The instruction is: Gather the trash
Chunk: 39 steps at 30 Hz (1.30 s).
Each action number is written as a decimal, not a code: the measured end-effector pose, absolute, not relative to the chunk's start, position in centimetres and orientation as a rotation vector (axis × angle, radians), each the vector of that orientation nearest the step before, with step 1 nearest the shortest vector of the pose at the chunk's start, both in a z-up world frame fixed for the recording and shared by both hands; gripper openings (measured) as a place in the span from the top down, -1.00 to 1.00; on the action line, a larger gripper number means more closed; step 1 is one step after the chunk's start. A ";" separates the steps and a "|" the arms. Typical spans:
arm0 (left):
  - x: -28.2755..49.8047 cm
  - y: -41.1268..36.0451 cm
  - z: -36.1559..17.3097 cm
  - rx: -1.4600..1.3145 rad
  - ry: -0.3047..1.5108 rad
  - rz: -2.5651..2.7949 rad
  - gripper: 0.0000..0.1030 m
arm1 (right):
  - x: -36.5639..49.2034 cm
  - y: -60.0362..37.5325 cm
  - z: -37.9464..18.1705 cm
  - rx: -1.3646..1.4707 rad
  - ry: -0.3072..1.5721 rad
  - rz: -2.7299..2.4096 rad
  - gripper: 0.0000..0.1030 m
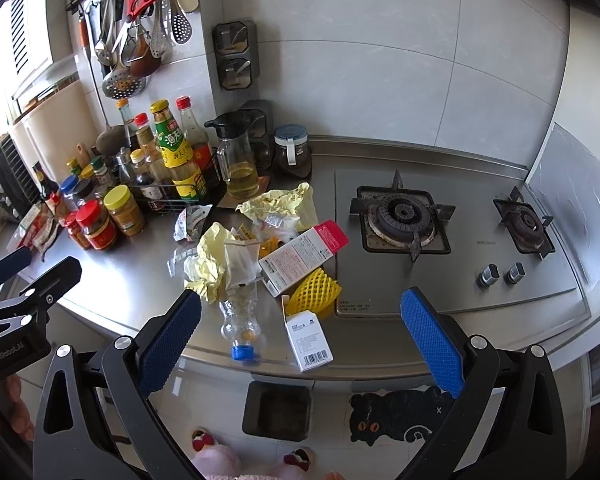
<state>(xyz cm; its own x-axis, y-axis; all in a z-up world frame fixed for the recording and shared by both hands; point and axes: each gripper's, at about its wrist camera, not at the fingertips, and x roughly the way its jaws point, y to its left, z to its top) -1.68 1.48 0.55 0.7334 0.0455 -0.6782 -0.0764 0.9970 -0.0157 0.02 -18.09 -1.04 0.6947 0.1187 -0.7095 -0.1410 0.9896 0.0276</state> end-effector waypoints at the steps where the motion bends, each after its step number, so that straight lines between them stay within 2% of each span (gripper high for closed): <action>1: -1.7 1.5 0.5 -0.043 0.745 0.067 -0.84 | 0.0 -18.1 -1.0 -0.030 0.790 0.145 -0.94; 39: -1.0 1.5 0.7 -0.039 0.746 0.063 -0.84 | 0.3 -18.1 -1.0 -0.028 0.797 0.142 -0.94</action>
